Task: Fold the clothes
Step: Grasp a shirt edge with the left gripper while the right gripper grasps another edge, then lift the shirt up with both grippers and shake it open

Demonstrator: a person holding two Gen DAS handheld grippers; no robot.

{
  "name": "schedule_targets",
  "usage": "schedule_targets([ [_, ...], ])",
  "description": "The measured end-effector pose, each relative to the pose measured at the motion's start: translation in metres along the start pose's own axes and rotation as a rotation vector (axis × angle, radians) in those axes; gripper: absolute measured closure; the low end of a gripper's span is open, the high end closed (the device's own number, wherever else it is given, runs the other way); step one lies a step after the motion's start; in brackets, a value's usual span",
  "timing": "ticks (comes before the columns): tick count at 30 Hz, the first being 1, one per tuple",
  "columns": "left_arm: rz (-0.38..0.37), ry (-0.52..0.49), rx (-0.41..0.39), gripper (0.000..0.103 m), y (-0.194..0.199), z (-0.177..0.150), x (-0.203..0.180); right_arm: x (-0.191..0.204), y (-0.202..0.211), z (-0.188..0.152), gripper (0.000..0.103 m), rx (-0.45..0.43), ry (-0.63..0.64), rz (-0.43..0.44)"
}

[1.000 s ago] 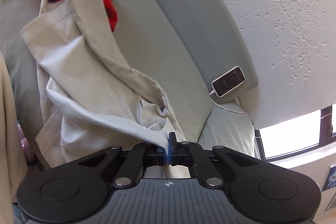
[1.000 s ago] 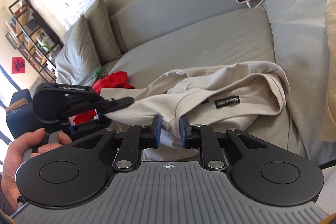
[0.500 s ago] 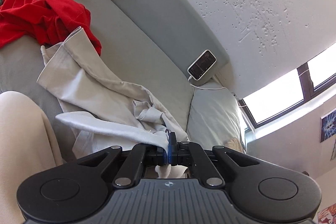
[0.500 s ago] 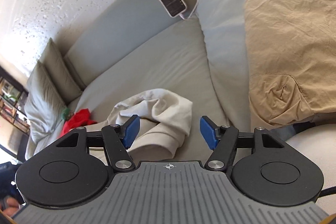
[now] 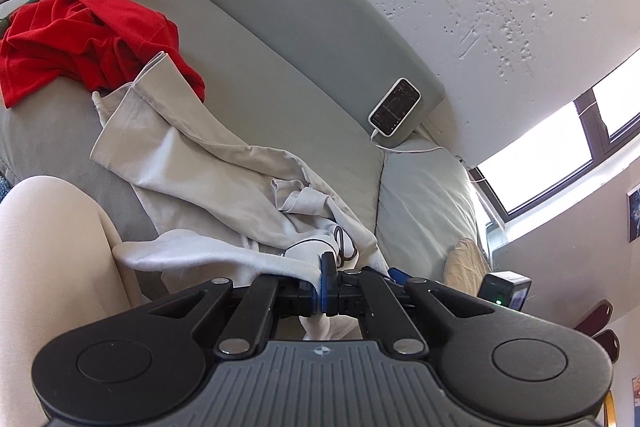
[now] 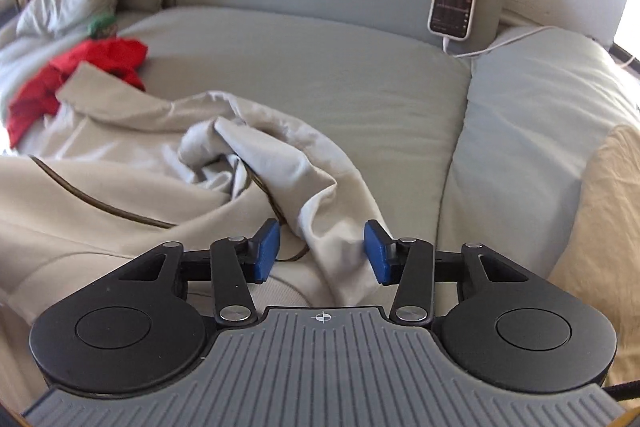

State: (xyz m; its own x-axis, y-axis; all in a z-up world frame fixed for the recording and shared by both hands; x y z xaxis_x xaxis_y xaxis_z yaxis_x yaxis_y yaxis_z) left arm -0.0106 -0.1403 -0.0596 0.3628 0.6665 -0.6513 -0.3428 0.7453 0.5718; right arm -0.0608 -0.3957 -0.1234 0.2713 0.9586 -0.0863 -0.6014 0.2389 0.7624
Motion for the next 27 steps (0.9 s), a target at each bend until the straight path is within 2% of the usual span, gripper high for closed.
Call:
schedule_targets([
  [4,0.003,-0.003,0.015,0.103,-0.005,-0.002,0.002,0.009,-0.018,-0.001,0.061,0.084,0.158,-0.046],
  [7,0.002,-0.013,0.02,0.103,-0.007,-0.002,0.002,0.013,-0.023,0.0,0.065,0.114,0.266,-0.092],
  [9,0.003,-0.02,0.021,0.103,-0.009,-0.003,0.002,0.013,-0.025,0.001,0.101,0.137,0.301,-0.113],
  [11,0.004,-0.027,0.023,0.103,-0.01,-0.004,0.002,0.012,-0.026,0.002,0.101,0.152,0.323,-0.134],
  [15,0.016,-0.031,0.025,0.103,-0.014,-0.002,0.006,-0.016,-0.014,0.021,0.101,0.099,0.051,-0.083],
  [17,0.018,-0.026,0.022,0.103,-0.017,0.008,0.009,-0.032,-0.007,0.032,0.101,0.069,-0.098,-0.053],
  [18,0.016,-0.029,0.016,0.103,-0.018,0.017,0.008,-0.045,-0.002,0.036,0.101,0.051,-0.211,-0.025],
  [22,-0.03,-0.034,-0.038,0.103,-0.014,0.073,-0.009,-0.111,0.021,0.049,0.101,-0.035,-0.73,0.111],
  [24,-0.073,-0.036,-0.087,0.103,-0.002,0.106,-0.027,-0.133,0.04,0.056,0.101,-0.108,-0.915,0.198],
  [27,-0.173,-0.067,-0.204,0.103,0.035,0.157,-0.067,-0.157,0.082,0.068,0.101,-0.247,-1.147,0.385],
])
Point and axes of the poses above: each gripper's, at about its wrist camera, not at the fingertips, and y roughly against the way its jaws point, x to its left, z to its top, the point moved 10 cm from there along -y, roughly the way its jaws point
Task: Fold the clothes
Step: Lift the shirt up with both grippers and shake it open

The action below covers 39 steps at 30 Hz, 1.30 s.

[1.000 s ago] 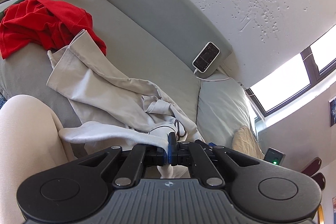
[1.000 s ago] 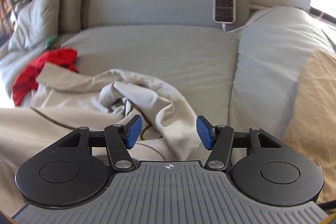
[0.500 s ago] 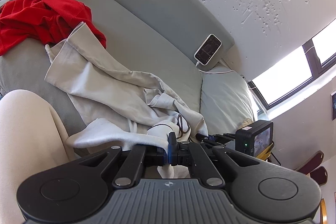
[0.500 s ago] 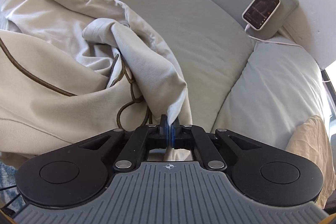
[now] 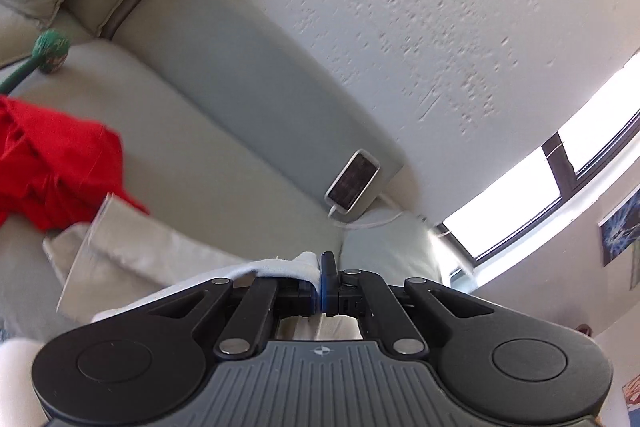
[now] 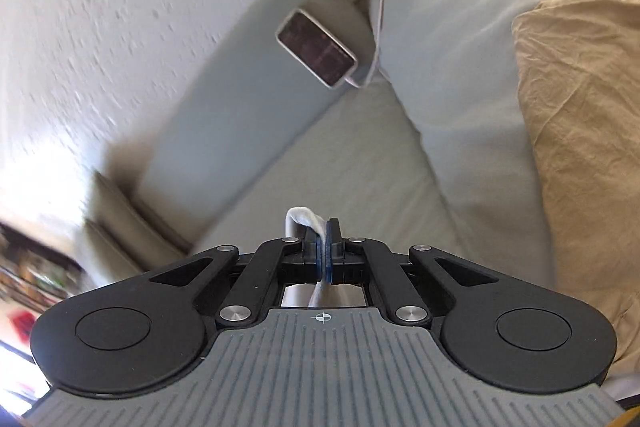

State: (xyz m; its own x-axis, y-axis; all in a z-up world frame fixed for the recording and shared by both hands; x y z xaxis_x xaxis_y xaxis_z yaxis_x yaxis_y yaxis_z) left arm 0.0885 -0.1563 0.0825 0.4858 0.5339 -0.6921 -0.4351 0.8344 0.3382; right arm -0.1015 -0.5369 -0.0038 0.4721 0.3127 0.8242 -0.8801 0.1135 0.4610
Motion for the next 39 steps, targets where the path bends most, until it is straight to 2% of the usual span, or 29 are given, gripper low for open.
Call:
schedule_targets([
  [3,-0.157,-0.058,-0.173,0.103,0.042,0.06,-0.059,0.043,0.048,0.022,0.101,-0.068,-0.092,0.229],
  [6,-0.296,-0.144,-0.392,0.103,0.103,0.105,-0.118,0.106,0.122,0.037,0.101,-0.221,-0.046,0.474],
  [7,-0.328,-0.178,-0.472,0.103,0.125,0.114,-0.133,0.129,0.153,0.039,0.101,-0.294,-0.006,0.557],
  [9,-0.305,-0.259,-0.589,0.103,0.151,0.123,-0.155,0.164,0.204,0.036,0.101,-0.435,0.088,0.649],
  [11,-0.245,-0.285,-0.617,0.103,0.153,0.128,-0.163,0.185,0.213,0.028,0.101,-0.442,0.153,0.586],
  [12,-0.241,-0.268,-0.604,0.103,0.152,0.129,-0.162,0.194,0.213,0.024,0.101,-0.432,0.182,0.539],
  [13,-0.268,-0.232,-0.582,0.103,0.151,0.13,-0.16,0.201,0.216,0.02,0.101,-0.424,0.193,0.527],
  [14,-0.307,-0.193,-0.564,0.103,0.152,0.129,-0.157,0.21,0.224,0.015,0.101,-0.433,0.211,0.55],
  [16,-0.345,-0.141,-0.573,0.103,0.161,0.127,-0.15,0.229,0.26,0.002,0.101,-0.516,0.293,0.606],
  [19,-0.385,-0.076,-0.574,0.103,0.172,0.128,-0.138,0.247,0.297,-0.013,0.101,-0.6,0.378,0.616],
  [21,-0.389,-0.044,-0.548,0.103,0.17,0.131,-0.13,0.253,0.305,-0.013,0.101,-0.595,0.381,0.609],
  [23,-0.354,-0.03,-0.494,0.103,0.157,0.132,-0.122,0.255,0.307,-0.01,0.101,-0.582,0.372,0.593],
  [25,-0.272,-0.029,-0.413,0.103,0.131,0.132,-0.108,0.253,0.289,-0.001,0.101,-0.571,0.368,0.535],
  [27,-0.192,-0.027,-0.325,0.103,0.088,0.133,-0.085,0.244,0.255,0.009,0.101,-0.528,0.34,0.463],
  [29,-0.115,-0.024,-0.237,0.103,0.043,0.134,-0.06,0.229,0.212,0.021,0.101,-0.482,0.294,0.384],
  [32,-0.013,-0.011,-0.122,0.103,-0.021,0.14,-0.024,0.21,0.125,0.047,0.101,-0.418,0.271,0.245],
  [33,-0.004,0.012,-0.118,0.103,-0.037,0.149,-0.017,0.207,0.1,0.056,0.101,-0.4,0.268,0.203],
  [35,-0.035,0.018,-0.16,0.103,-0.05,0.171,-0.023,0.207,0.061,0.077,0.101,-0.394,0.259,0.141],
  [39,-0.144,-0.102,-0.3,0.103,-0.025,0.208,-0.072,0.241,0.065,0.111,0.101,-0.492,0.333,0.188],
])
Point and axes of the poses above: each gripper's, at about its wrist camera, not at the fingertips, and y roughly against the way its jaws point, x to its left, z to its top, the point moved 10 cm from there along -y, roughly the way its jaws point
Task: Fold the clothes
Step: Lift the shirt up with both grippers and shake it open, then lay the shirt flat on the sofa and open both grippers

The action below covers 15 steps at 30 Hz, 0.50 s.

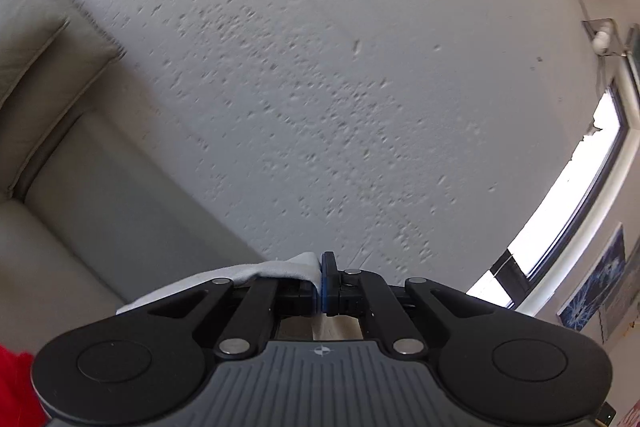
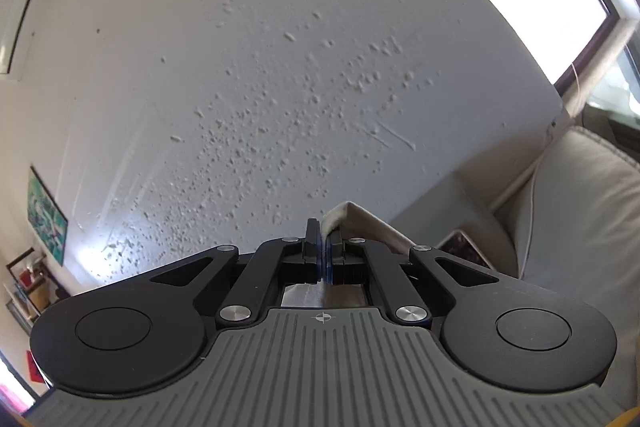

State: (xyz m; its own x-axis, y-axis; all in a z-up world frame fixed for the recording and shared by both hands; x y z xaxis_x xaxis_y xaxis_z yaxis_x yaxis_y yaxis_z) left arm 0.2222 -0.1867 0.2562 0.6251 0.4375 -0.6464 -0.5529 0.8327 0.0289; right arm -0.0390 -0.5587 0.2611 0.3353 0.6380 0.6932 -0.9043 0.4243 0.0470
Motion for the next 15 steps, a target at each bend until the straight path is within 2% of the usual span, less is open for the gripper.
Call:
schedule_targets([
  [3,-0.044,-0.03,-0.024,0.103,0.023,0.003,-0.017,0.019,0.024,0.02,0.101,-0.051,0.061,0.053],
  [6,-0.021,-0.003,0.041,0.103,0.042,-0.031,-0.002,0.007,0.054,0.001,0.101,0.002,0.089,0.04],
  [10,0.115,0.029,0.221,0.103,0.051,-0.131,0.052,-0.061,0.076,-0.078,0.101,0.168,0.054,-0.058],
  [15,0.318,0.107,0.443,0.103,0.062,-0.267,0.143,-0.178,0.092,-0.198,0.101,0.378,0.004,-0.284],
])
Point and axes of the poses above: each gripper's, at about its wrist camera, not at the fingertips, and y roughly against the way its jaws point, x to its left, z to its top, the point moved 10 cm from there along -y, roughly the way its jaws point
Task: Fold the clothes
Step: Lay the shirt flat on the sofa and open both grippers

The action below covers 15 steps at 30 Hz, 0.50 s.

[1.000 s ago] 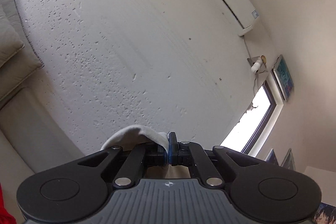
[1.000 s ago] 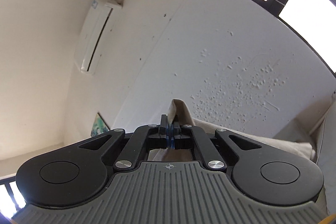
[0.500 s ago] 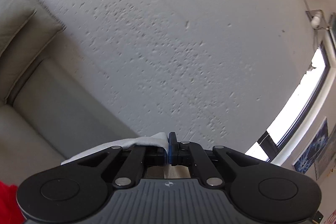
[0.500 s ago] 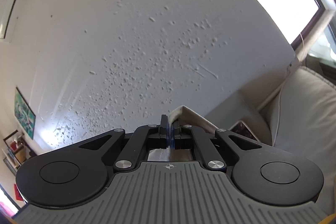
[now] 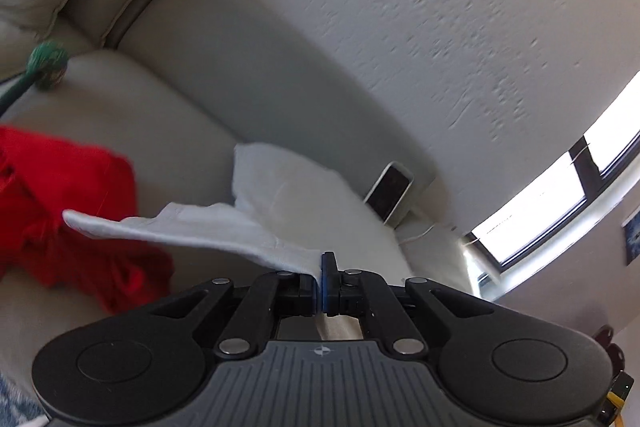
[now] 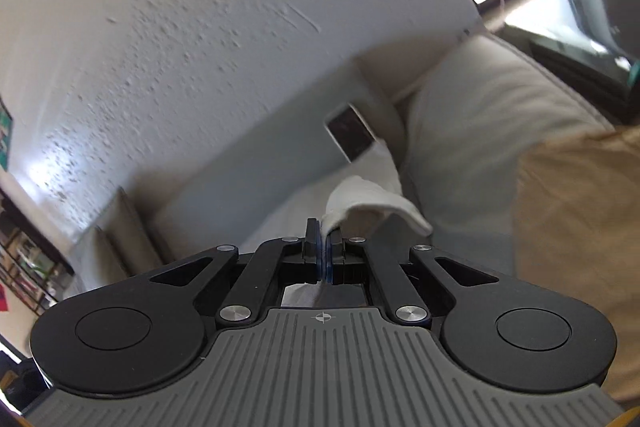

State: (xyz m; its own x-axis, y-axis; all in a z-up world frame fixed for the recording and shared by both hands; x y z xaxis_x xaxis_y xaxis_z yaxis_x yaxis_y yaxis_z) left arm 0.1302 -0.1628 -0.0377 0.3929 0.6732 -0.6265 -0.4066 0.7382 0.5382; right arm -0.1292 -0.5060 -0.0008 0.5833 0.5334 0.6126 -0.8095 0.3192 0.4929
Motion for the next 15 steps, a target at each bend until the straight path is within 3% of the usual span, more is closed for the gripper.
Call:
schedule_targets([
  [2,0.072,0.033,0.074,0.103,-0.025,-0.037,0.033,-0.046,-0.021,-0.042,0.101,0.085,-0.04,-0.088],
  [6,0.214,-0.017,0.145,0.103,-0.046,-0.082,0.066,-0.102,-0.041,-0.101,0.101,0.216,-0.065,-0.204],
  [15,0.354,-0.173,0.146,0.1,-0.046,-0.092,0.072,-0.114,-0.031,-0.119,0.101,0.233,0.027,-0.273],
])
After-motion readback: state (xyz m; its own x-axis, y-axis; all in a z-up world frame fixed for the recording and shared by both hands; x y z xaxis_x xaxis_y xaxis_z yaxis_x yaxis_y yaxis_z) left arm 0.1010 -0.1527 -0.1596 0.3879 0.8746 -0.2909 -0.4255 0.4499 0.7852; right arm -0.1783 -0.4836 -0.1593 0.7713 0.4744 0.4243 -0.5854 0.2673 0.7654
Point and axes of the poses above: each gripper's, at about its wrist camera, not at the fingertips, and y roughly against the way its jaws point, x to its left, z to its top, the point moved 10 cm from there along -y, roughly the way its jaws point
